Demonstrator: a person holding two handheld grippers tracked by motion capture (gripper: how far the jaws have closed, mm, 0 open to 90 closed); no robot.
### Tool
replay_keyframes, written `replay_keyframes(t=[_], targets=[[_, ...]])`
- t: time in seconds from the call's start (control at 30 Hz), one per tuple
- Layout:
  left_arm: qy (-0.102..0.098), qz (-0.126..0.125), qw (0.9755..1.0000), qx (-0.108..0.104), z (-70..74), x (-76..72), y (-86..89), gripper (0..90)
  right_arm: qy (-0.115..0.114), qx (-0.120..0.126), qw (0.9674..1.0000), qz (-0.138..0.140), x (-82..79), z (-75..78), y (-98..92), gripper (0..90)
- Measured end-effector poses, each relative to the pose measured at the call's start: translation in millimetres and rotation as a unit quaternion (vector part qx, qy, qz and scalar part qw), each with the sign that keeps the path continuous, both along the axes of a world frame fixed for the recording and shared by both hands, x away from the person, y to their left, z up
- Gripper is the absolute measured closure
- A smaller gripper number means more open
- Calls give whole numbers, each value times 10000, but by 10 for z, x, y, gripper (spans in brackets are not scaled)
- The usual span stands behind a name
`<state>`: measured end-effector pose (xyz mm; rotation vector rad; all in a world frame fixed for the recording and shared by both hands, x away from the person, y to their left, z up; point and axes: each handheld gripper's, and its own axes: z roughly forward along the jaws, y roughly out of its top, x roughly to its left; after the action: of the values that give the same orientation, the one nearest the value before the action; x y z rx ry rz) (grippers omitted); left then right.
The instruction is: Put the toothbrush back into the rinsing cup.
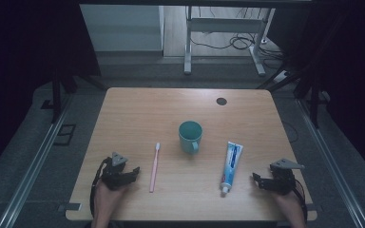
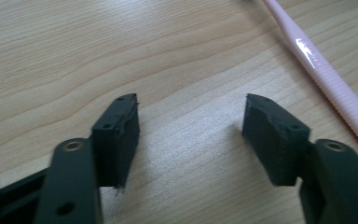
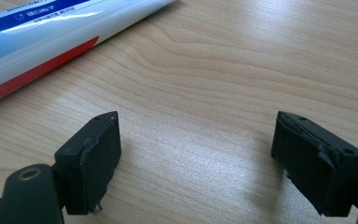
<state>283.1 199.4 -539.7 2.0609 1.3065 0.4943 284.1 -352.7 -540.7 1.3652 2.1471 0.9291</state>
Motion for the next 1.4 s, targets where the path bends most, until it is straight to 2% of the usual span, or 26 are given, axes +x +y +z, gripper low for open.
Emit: replay_keyframes(t=[0.17, 0.27, 0.3, 0.37, 0.43, 0.67, 0.73, 1.07, 1.17, 1.4], targets=[[-18, -172, 9998, -119, 50, -9, -32, 525, 0, -1, 10000, 5, 0, 0, 0, 155], [-23, -192, 9997, -150, 65, -12, -46, 603, 6, 1, 10000, 5, 0, 0, 1, 152], [0, -224, 9996, -161, 71, -10, -50, 603, 8, -1, 10000, 8, 0, 0, 1, 151], [37, -316, 9993, -184, 81, -15, -70, 688, 8, -2, 10000, 12, 0, 0, 1, 150], [54, -364, 9991, -187, 91, -18, -78, 708, 8, -3, 10000, 12, 0, 0, 1, 150], [-136, -601, 9976, -328, 215, -80, -151, 892, 17, 6, 10000, 15, 1, 0, 4, 146], [-149, -617, 9973, -365, 229, -89, -165, 895, 20, 7, 10000, 14, 1, 0, 4, 145], [-137, -1008, 9936, -485, 266, -110, -374, 895, 22, 9, 10000, 21, 3, 0, 7, 142], [-92, -1158, 9923, -435, 250, -107, -483, 895, 20, 9, 10000, 32, 5, -1, 7, 141], [-11, -1328, 9905, -363, 212, -98, -626, 894, 20, 5, 10000, 44, 8, -1, 8, 140]])
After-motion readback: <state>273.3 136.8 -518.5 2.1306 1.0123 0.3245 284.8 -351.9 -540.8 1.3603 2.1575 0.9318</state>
